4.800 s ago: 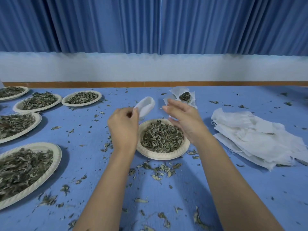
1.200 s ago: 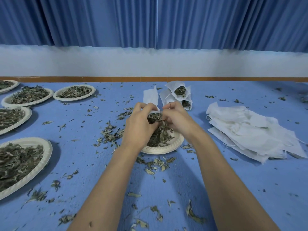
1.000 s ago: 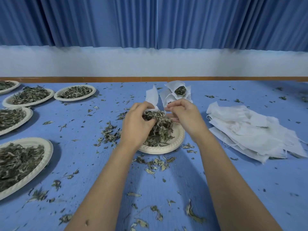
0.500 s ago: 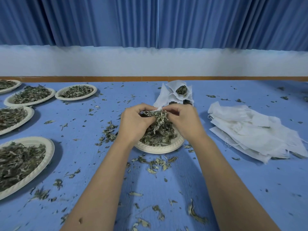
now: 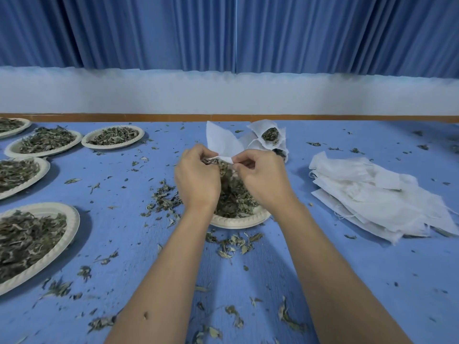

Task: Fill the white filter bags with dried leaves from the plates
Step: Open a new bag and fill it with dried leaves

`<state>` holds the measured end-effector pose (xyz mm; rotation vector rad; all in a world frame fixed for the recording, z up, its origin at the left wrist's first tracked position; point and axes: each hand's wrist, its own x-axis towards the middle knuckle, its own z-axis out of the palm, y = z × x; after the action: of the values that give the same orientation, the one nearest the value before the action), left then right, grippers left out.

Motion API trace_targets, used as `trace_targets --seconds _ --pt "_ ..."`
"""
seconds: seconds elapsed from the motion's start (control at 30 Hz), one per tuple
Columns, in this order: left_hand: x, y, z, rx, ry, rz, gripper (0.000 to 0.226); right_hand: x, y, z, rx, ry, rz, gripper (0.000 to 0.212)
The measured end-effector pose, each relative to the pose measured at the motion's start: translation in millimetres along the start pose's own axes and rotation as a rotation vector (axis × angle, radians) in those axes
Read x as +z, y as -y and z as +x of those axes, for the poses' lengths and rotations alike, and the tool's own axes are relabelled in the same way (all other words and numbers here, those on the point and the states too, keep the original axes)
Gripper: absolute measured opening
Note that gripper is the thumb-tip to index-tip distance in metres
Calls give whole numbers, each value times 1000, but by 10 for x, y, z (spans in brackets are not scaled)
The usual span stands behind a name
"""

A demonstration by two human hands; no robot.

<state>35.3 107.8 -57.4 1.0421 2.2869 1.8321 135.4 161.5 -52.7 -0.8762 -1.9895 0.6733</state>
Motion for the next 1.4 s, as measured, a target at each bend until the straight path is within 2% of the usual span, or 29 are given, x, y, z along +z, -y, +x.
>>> trace_targets --seconds 0.17,0.3,0.47,0.57,0.63,0.73,0.8,0.87,0.93,1.0,1.1,1.2,1.3,1.4 --pt "35 31 12 20 26 103 23 30 -19 -29 105 3 17 14" --pt "-4 1 2 110 157 90 20 55 -33 -55 293 -28 221 13" --pt "-115 -28 53 56 464 -9 39 50 -47 -7 412 -83 379 10" --pt "-117 -11 28 209 568 181 67 51 -64 32 433 -122 357 13" --pt "-89 17 -4 330 521 260 75 51 -67 43 443 -135 353 23" --pt "-60 56 -25 412 421 268 62 39 -72 27 451 -105 397 28" --pt "-69 75 -13 393 371 198 54 -17 -75 31 452 -46 498 22" --pt "-93 79 0 290 326 99 43 -81 -87 35 425 23 546 14" --pt "-105 86 19 160 284 16 26 -99 -109 33 371 84 419 8" --pt "-96 90 29 104 233 9 13 -65 -106 20 311 86 264 13" --pt "-51 72 26 159 139 196 18 -8 -14 5 213 70 103 5" --pt "9 29 -3 229 60 319 19 3 40 7 215 102 119 23" --pt "29 11 16 221 77 265 19 -10 12 11 269 32 197 19" --pt "-13 6 43 165 251 121 26 -15 -31 3 312 -60 229 3"
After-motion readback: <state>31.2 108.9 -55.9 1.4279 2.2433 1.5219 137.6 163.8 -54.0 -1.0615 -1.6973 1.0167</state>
